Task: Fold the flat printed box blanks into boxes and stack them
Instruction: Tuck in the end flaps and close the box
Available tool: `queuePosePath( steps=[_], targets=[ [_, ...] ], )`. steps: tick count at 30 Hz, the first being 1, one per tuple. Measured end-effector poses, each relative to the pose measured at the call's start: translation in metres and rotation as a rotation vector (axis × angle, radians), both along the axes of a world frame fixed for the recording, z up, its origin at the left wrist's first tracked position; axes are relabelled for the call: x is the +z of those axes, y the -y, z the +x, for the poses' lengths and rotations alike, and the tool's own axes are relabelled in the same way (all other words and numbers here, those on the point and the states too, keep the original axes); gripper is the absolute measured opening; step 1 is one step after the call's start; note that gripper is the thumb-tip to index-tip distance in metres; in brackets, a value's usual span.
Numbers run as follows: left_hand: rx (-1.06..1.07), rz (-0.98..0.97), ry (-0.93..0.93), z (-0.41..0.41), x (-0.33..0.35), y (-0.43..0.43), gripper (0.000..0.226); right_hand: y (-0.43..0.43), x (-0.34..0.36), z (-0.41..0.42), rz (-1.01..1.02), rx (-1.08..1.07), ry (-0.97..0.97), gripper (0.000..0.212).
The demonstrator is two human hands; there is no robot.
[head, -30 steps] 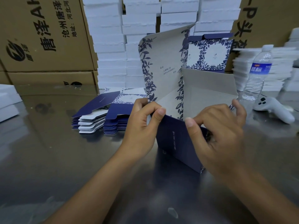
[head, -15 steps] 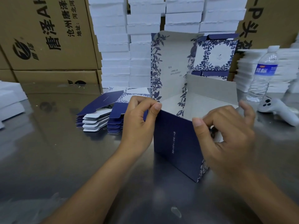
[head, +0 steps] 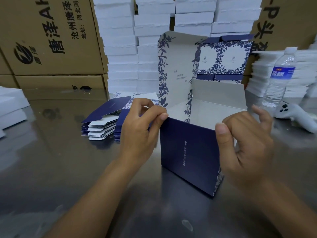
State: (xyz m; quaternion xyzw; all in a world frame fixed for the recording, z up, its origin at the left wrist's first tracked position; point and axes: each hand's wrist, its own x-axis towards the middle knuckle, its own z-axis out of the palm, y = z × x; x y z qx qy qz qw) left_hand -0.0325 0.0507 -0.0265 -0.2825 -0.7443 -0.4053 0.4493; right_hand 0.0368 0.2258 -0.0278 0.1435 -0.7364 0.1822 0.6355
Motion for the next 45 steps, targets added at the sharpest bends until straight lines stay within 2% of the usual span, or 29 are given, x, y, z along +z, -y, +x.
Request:
queuePosePath(
  steps=[8, 11, 13, 16, 19, 22, 25, 28, 31, 34, 37, 40, 45],
  targets=[
    [-0.078, -0.016, 0.039, 0.000, 0.000, -0.001, 0.033, -0.004, 0.004, 0.000, 0.041, -0.030, -0.043, 0.039],
    [-0.148, -0.011, 0.104, 0.001, 0.001, -0.003, 0.024, -0.003, 0.004, 0.001, 0.071, -0.031, -0.050, 0.041],
    [-0.206, 0.036, 0.184, 0.003, 0.003, -0.006, 0.019, -0.003, 0.005, 0.001, 0.094, -0.003, -0.046, 0.042],
    [-0.268, 0.172, 0.287, 0.007, 0.004, -0.007, 0.027, -0.003, 0.008, 0.003, 0.107, 0.088, -0.044, 0.044],
    [-0.302, 0.297, 0.399, 0.008, 0.006, -0.006, 0.033, -0.005, 0.013, 0.004, 0.020, 0.082, -0.085, 0.033],
    [-0.345, 0.426, 0.522, 0.008, 0.010, -0.006, 0.037, -0.005, 0.014, 0.005, -0.211, 0.104, -0.090, 0.020],
    [-0.453, 0.525, 0.614, 0.011, 0.014, -0.004, 0.027, -0.006, 0.017, 0.004, -0.510, 0.164, 0.060, 0.029],
    [-0.540, 0.572, 0.681, 0.013, 0.016, -0.004, 0.013, -0.006, 0.018, 0.004, -0.617, 0.346, 0.321, 0.045],
    [-0.569, 0.578, 0.705, 0.013, 0.017, -0.004, 0.020, -0.002, 0.016, 0.005, -0.575, 0.491, 0.569, 0.057],
    [-0.588, 0.597, 0.731, 0.014, 0.019, -0.003, 0.025, -0.001, 0.020, 0.010, -0.526, 0.557, 0.670, 0.063],
    [-0.590, 0.603, 0.746, 0.013, 0.020, -0.003, 0.026, -0.006, 0.025, 0.012, -0.547, 0.614, 0.800, 0.058],
    [-0.601, 0.595, 0.753, 0.012, 0.020, -0.003, 0.026, -0.010, 0.030, 0.012, -0.580, 0.626, 0.965, 0.042],
    [-0.603, 0.599, 0.765, 0.010, 0.017, -0.003, 0.026, -0.014, 0.040, 0.013, -0.513, 0.512, 1.063, 0.044]
  ],
)
